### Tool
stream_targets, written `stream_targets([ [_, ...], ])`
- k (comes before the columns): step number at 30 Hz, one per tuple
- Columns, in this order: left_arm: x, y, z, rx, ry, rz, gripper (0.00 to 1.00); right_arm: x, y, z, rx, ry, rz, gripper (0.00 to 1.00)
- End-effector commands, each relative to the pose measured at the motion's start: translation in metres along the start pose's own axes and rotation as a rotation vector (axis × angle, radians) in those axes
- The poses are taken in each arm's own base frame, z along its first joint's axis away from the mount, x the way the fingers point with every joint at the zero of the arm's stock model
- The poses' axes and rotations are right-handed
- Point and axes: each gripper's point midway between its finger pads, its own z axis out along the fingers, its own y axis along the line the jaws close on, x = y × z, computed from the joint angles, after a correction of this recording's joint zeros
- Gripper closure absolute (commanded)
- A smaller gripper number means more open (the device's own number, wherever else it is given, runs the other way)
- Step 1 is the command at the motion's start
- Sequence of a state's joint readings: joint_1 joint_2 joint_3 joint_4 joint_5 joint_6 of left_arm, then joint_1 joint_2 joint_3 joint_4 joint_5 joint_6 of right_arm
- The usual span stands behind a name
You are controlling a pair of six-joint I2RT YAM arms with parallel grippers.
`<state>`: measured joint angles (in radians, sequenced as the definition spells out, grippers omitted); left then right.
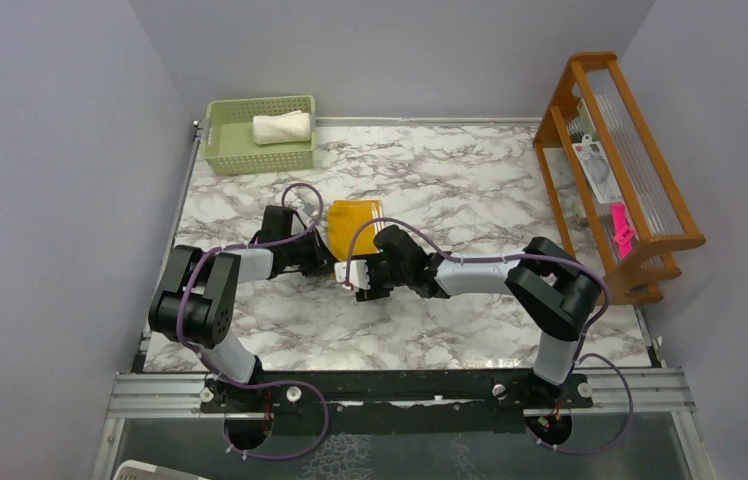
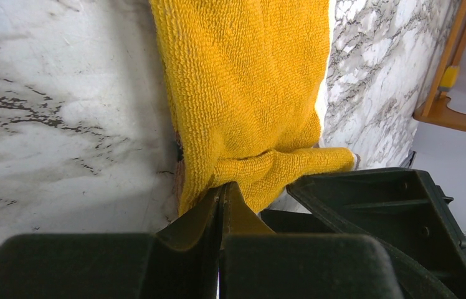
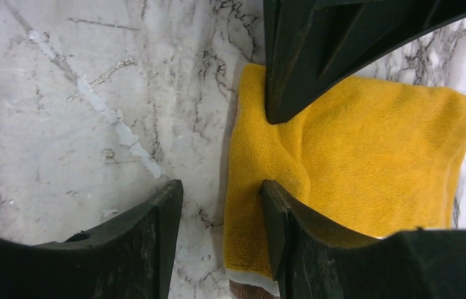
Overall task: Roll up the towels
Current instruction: Roll the towel at the center of the board.
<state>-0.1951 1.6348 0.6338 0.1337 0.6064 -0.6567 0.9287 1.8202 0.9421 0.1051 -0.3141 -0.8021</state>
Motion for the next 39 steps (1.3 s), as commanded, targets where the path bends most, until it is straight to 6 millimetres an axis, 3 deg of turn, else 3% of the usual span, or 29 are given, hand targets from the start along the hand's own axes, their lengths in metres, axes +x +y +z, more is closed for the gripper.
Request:
stream_targets([
  [1,0.019,0.068,0.0,-0.259,0.02,-0.039,1.0,0.009,-0.014,0.006,0.076,0.048,-0.026,0.48],
  [11,0.018,0.067,-0.002,-0.261,0.015,-0.036,1.0,0.049,-0.004,0.004,0.071,0.205,-0.001,0.5],
  [18,0.013,0.063,-0.005,-0.254,0.008,-0.033,1.0,0.076,0.032,0.004,-0.125,0.304,0.078,0.76],
  [23,0.007,0.056,-0.01,-0.239,0.0,-0.033,1.0,0.086,0.048,0.005,-0.205,0.346,0.123,0.84],
  [26,0.002,0.052,-0.013,-0.224,-0.007,-0.034,1.0,0.09,0.056,0.007,-0.247,0.368,0.165,0.98],
  [31,-0.018,0.032,-0.024,-0.141,-0.04,-0.021,1.0,0.064,0.052,0.005,-0.271,0.271,0.3,0.99],
  [36,-0.072,-0.001,-0.061,-0.043,-0.139,0.074,1.0,0.022,0.021,-0.016,-0.281,0.086,0.552,0.99],
  [39,-0.095,-0.024,-0.082,-0.009,-0.204,0.146,1.0,0.006,0.014,-0.026,-0.362,0.007,0.728,0.99],
])
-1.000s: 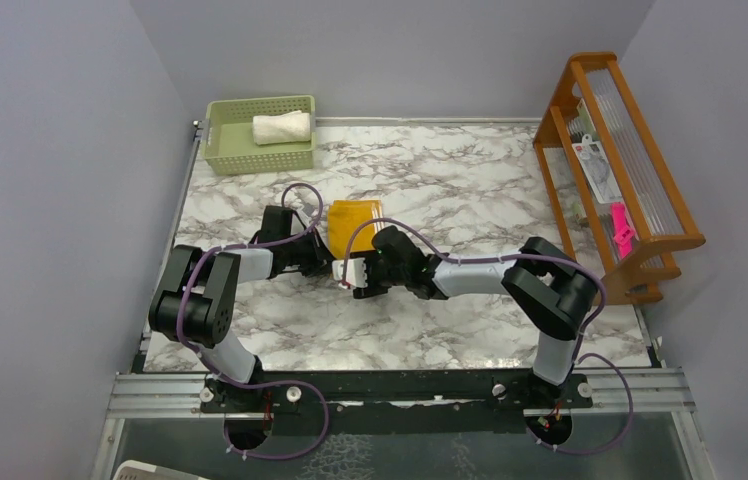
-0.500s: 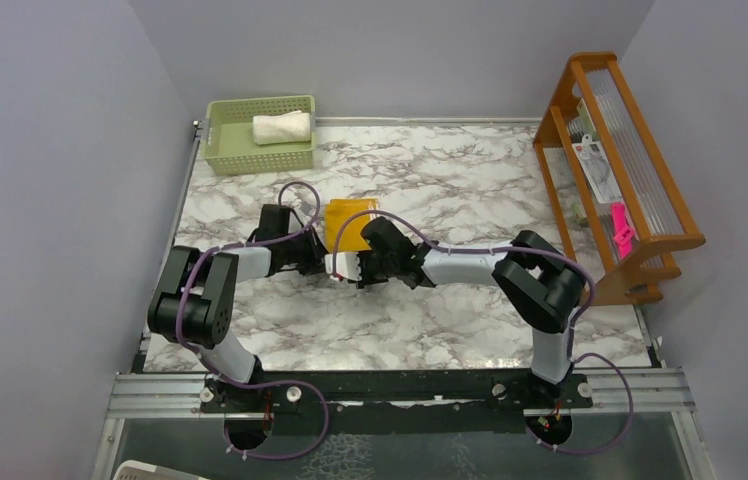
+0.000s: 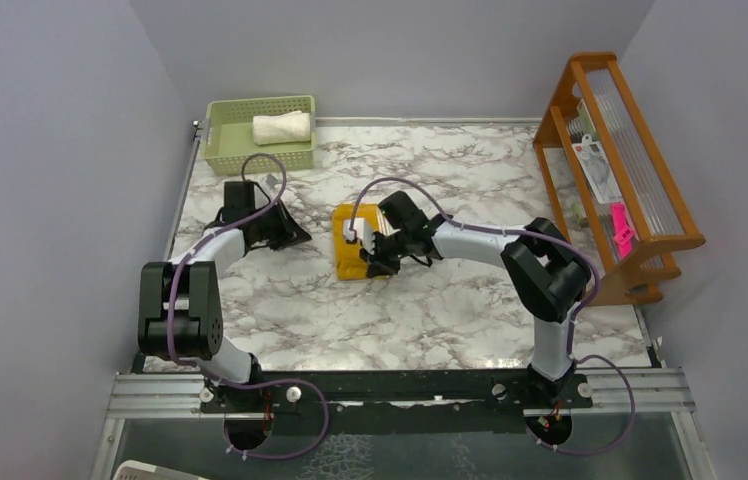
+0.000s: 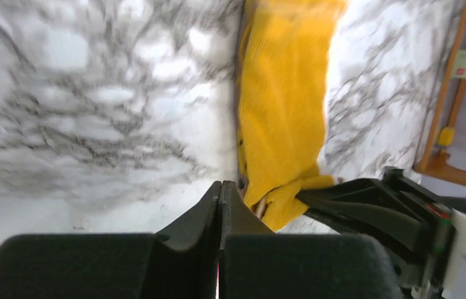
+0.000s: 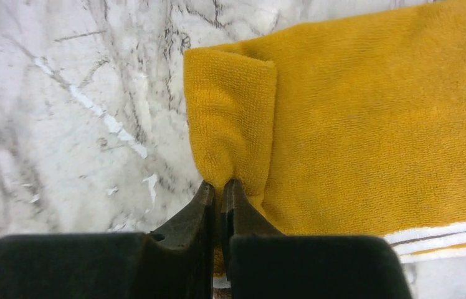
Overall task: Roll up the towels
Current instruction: Roll the towel at the center of the board.
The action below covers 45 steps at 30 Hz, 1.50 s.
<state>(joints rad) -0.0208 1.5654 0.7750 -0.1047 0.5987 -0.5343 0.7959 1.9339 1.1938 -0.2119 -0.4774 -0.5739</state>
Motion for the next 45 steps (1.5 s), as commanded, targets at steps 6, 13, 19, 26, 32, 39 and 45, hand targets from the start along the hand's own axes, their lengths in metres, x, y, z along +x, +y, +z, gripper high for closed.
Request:
stream_targets([
  [6,-0.037,-0.064,-0.049,0.199,-0.133,0.195,1.0,-0.023,0.037,-0.027,-0.324,-0.109,0.511,0.99],
  [13,-0.013,-0.087,-0.05,0.356,-0.041,0.256,1.0,-0.044,0.024,-0.026,-0.397,-0.102,0.753,0.99],
  [19,0.009,-0.094,-0.036,0.361,0.013,0.271,1.0,-0.038,0.019,-0.011,-0.53,-0.047,0.97,0.99],
  [26,0.016,-0.095,-0.027,0.383,0.007,0.204,1.0,-0.031,0.014,-0.004,-0.64,-0.071,1.154,0.99],
  [32,0.025,-0.093,-0.013,0.383,0.039,0.171,1.0,-0.02,0.011,-0.003,-0.727,-0.089,1.322,0.99],
  [39,0.026,-0.09,0.002,0.355,0.057,0.159,1.0,-0.003,0.01,0.001,-0.746,-0.095,1.463,0.99],
  [45,0.002,-0.08,0.022,0.259,0.044,0.164,1.0,0.01,0.018,0.005,-0.768,-0.099,1.562,0.99],
])
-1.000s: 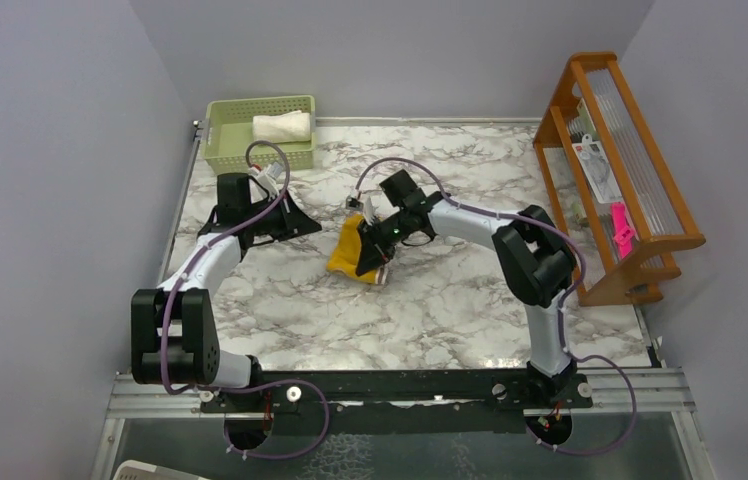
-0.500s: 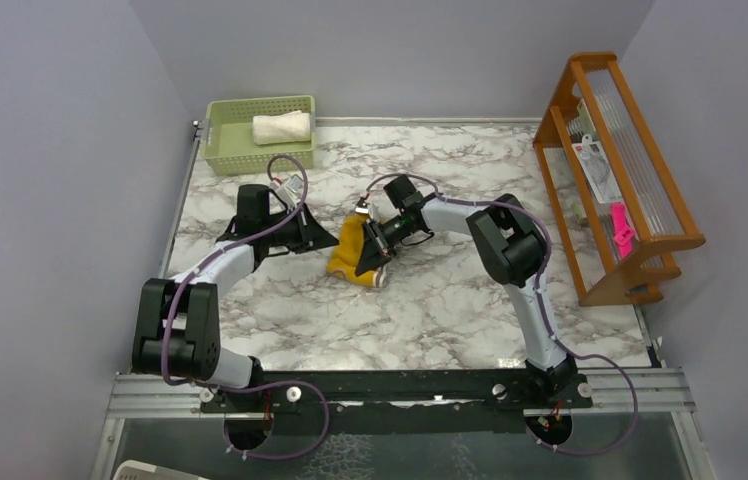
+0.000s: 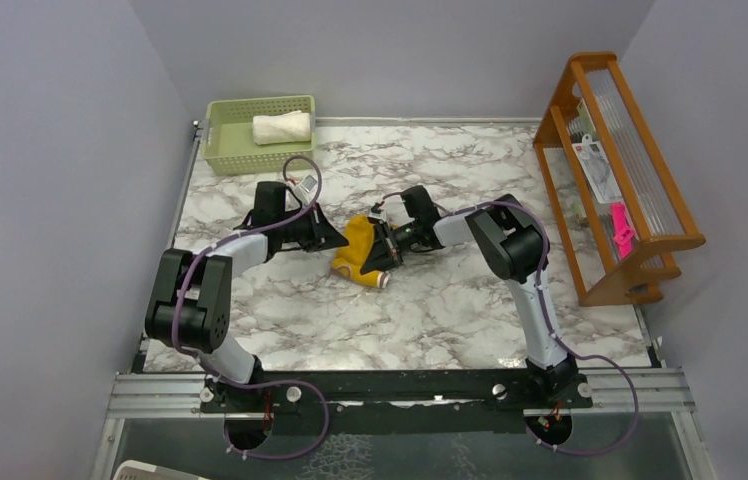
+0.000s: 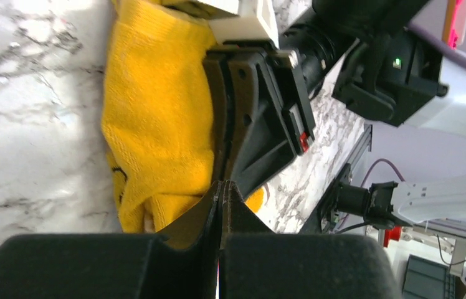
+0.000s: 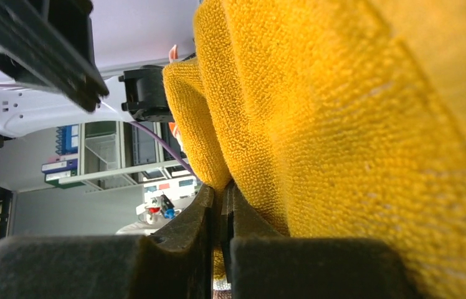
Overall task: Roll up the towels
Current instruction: Roll the towel at the center of the board.
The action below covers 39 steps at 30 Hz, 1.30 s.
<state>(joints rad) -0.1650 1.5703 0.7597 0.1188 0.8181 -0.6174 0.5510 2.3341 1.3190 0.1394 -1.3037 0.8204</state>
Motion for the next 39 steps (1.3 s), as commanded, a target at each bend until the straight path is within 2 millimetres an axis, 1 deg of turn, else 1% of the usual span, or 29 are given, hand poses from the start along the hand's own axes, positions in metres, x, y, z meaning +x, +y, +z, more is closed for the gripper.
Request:
stream_targets([
  [1,-0.029,0.011,0.01,-0.074,-0.027,0.037,1.0,0.009,-0.024,0.001,-0.001,-0.01,0.177,0.99],
  [2,-0.033,0.015,0.013,-0.087,-0.011,0.038,1.0,0.009,-0.026,0.001,0.005,-0.011,0.178,0.99],
  [5,-0.03,0.028,0.027,-0.093,0.062,0.01,1.0,0.011,-0.027,0.001,0.015,-0.01,0.177,0.99],
  [8,-0.02,0.035,0.04,-0.058,0.128,-0.029,1.0,0.011,-0.029,0.0,0.028,-0.012,0.177,0.99],
  [12,-0.004,0.037,0.057,-0.022,0.218,-0.068,1.0,0.012,-0.032,0.001,0.033,-0.011,0.181,0.99],
  [13,0.001,0.041,0.063,-0.031,0.24,-0.075,1.0,0.013,-0.034,0.001,0.033,-0.009,0.183,0.99],
  [15,0.001,0.05,0.07,-0.088,0.246,-0.067,1.0,0.014,-0.035,0.001,0.034,-0.005,0.185,0.99],
  [17,-0.006,0.066,0.072,-0.186,0.222,-0.063,1.0,0.016,-0.037,0.001,0.04,-0.001,0.185,0.99],
  [20,-0.026,0.093,0.069,-0.368,0.163,-0.041,1.0,0.018,-0.04,0.0,0.062,-0.001,0.183,0.99],
  [22,-0.04,0.107,0.064,-0.473,0.125,-0.026,1.0,0.019,-0.042,0.0,0.073,0.001,0.179,0.99],
  [25,-0.06,0.121,0.054,-0.582,0.071,-0.003,1.0,0.023,-0.044,-0.001,0.078,0.002,0.182,0.99],
  [26,-0.068,0.122,0.05,-0.601,0.051,0.005,1.0,0.023,-0.044,-0.001,0.078,0.002,0.182,0.99],
  [28,-0.085,0.119,0.04,-0.62,0.007,0.024,1.0,0.024,-0.046,-0.001,0.082,0.0,0.185,0.99],
  [30,-0.104,0.11,0.028,-0.615,-0.045,0.043,1.0,0.024,-0.048,-0.001,0.084,-0.001,0.187,0.99],
  [32,-0.121,0.092,0.016,-0.571,-0.086,0.073,1.0,0.023,-0.05,-0.001,0.087,-0.003,0.188,0.99],
  [34,-0.127,0.064,0.011,-0.475,-0.092,0.136,1.0,0.021,-0.051,0.0,0.094,-0.004,0.187,0.99],
  [35,-0.122,0.047,0.011,-0.397,-0.074,0.16,1.0,0.02,-0.052,0.0,0.099,-0.004,0.184,0.99],
  [36,-0.112,0.033,0.013,-0.316,-0.043,0.165,1.0,0.02,-0.052,0.0,0.102,-0.005,0.186,0.99],
  [38,-0.082,0.014,0.015,-0.175,0.038,0.135,1.0,0.018,-0.053,0.0,0.106,-0.005,0.184,0.99],
  [39,-0.065,0.009,0.016,-0.13,0.074,0.11,1.0,0.017,-0.053,0.001,0.109,-0.005,0.186,0.99],
])
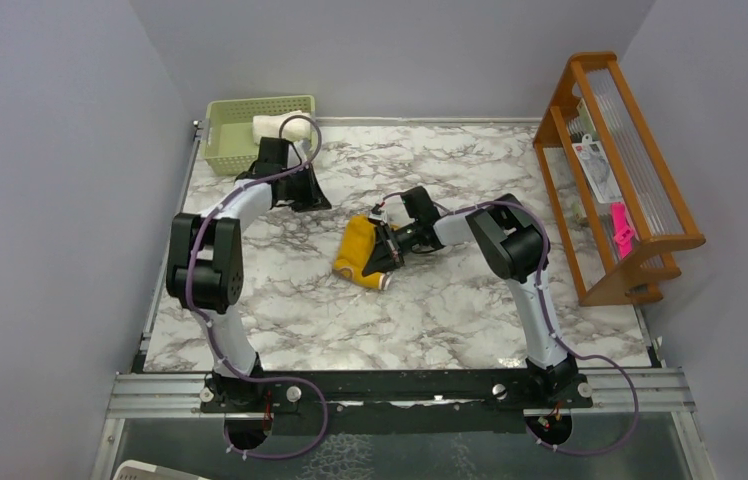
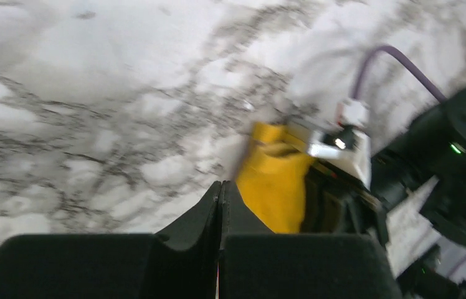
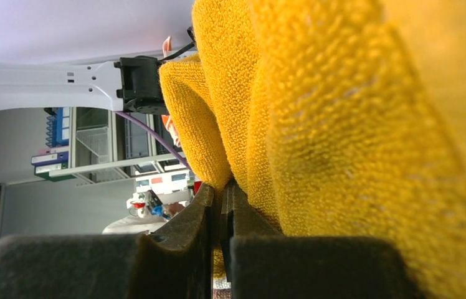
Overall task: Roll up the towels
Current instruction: Roll the towel at the center of the board.
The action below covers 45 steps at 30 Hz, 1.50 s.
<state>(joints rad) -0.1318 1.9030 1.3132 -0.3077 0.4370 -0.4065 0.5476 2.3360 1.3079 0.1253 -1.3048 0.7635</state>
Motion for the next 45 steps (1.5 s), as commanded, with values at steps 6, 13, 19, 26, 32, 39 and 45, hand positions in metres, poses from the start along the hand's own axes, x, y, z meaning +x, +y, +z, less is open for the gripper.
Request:
stream_targets([
  [6,0.121,-0.085,-0.044,0.46,0.217,-0.001,1.0,0.013,-0.051,0.002,0.124,-0.015,0.233,0.99],
  [13,0.14,-0.094,-0.046,0.573,0.209,-0.125,1.0,0.013,-0.056,0.0,0.132,-0.03,0.267,0.99],
  [19,0.134,-0.1,-0.051,0.603,0.202,-0.116,1.0,0.012,-0.059,-0.004,0.144,-0.046,0.28,0.99],
  [26,0.153,-0.09,-0.065,0.543,0.272,-0.023,1.0,0.012,-0.061,-0.006,0.15,-0.051,0.287,0.99],
  [32,0.175,-0.066,-0.058,0.452,0.305,-0.029,1.0,0.013,-0.061,-0.007,0.156,-0.053,0.283,0.99],
  [39,0.168,-0.053,-0.04,0.396,0.261,-0.025,1.0,0.013,-0.058,-0.008,0.157,-0.054,0.278,0.99],
  [45,0.149,-0.042,-0.031,0.313,0.192,-0.023,1.0,0.013,-0.057,-0.009,0.156,-0.055,0.276,0.99],
])
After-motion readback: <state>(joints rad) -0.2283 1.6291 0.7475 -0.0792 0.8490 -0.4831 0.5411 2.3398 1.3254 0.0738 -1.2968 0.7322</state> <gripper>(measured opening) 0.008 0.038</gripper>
